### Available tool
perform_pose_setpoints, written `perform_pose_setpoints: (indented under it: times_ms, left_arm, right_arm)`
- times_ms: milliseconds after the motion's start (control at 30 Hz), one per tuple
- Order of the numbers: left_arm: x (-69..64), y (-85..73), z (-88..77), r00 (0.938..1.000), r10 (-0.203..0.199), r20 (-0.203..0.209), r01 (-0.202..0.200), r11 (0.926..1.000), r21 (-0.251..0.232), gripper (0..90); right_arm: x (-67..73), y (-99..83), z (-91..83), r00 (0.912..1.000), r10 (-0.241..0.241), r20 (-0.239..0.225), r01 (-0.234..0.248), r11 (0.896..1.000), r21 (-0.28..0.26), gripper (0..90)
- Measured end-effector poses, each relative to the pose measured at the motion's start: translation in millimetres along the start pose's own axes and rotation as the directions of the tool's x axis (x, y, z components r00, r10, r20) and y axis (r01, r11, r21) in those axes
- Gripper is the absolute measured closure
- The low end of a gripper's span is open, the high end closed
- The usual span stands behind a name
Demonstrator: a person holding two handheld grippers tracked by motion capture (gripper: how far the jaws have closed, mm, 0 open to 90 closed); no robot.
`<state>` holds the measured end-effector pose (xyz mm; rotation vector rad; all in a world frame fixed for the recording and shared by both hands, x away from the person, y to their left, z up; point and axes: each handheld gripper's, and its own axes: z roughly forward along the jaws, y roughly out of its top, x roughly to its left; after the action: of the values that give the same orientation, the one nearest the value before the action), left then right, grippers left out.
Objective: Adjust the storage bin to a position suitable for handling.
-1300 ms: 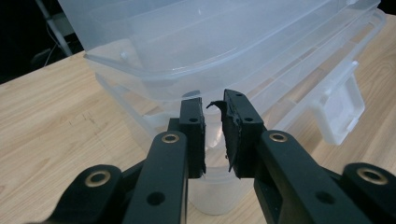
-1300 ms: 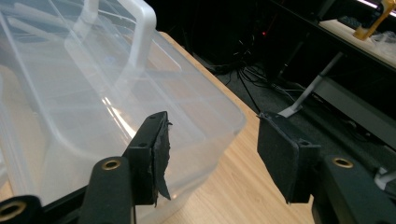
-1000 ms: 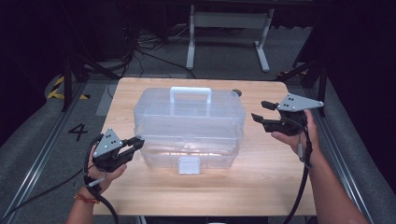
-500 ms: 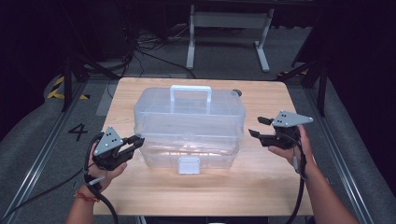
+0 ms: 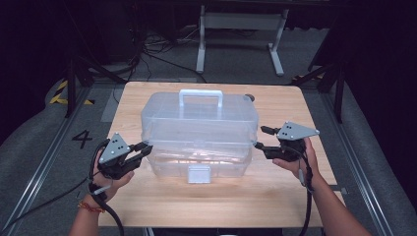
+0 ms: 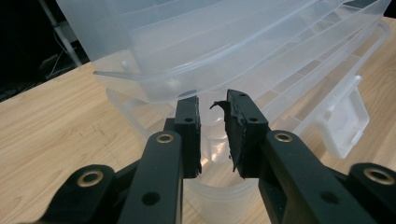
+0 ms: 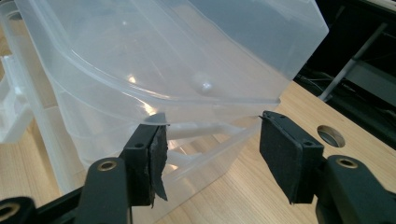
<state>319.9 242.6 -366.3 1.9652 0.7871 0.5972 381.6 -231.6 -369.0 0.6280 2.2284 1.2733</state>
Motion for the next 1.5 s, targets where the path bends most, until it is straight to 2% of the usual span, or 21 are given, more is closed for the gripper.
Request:
perform_pose_setpoints:
  times_ms: [233, 400, 500, 867, 967, 1267, 1500]
  left_arm:
    - [-3.0, 0.3, 0.3, 0.9998, 0.020, -0.006, -0.019, 0.9998, 0.010, 70.8]
    - [-2.9, -0.5, -0.5, 0.9995, 0.030, -0.005, -0.029, 0.9993, 0.021, 68.4]
    - [-3.2, -2.1, -0.4, 0.9996, 0.028, 0.002, -0.028, 0.9993, 0.023, 66.0]
    - [0.2, -8.9, -3.4, 0.9999, 0.013, -0.005, -0.013, 0.9991, 0.040, 62.7]
    - [1.6, -10.6, -3.8, 1.0000, -0.004, 0.004, 0.003, 0.9990, 0.044, 60.3]
    - [1.6, -13.8, -5.3, 0.9999, 0.014, 0.007, -0.014, 0.9963, 0.085, 56.9]
    - [3.1, -20.1, -9.0, 0.9999, 0.016, -0.004, -0.016, 0.9928, 0.119, 56.9]
  right_arm:
    - [1.0, 0.5, -0.5, 0.9996, -0.001, 0.030, 0.002, 1.000, -0.029, 42.1]
    - [2.4, 2.3, -2.5, 0.9994, 0.007, 0.033, -0.005, 0.998, -0.061, 42.6]
    - [2.0, 6.1, -3.5, 0.9982, 0.010, 0.059, -0.005, 0.997, -0.082, 43.8]
    - [-3.3, 14.7, -4.8, 0.9961, 0.039, 0.079, -0.028, 0.991, -0.131, 46.3]
    - [-5.2, 17.1, -4.0, 0.9954, 0.049, 0.082, -0.037, 0.989, -0.146, 46.9]
    - [-11.2, 23.1, 0.6, 0.9919, 0.091, 0.089, -0.074, 0.981, -0.177, 47.5]
    - [-13.3, 30.3, 1.8, 0.9888, 0.081, 0.125, -0.058, 0.982, -0.179, 49.4]
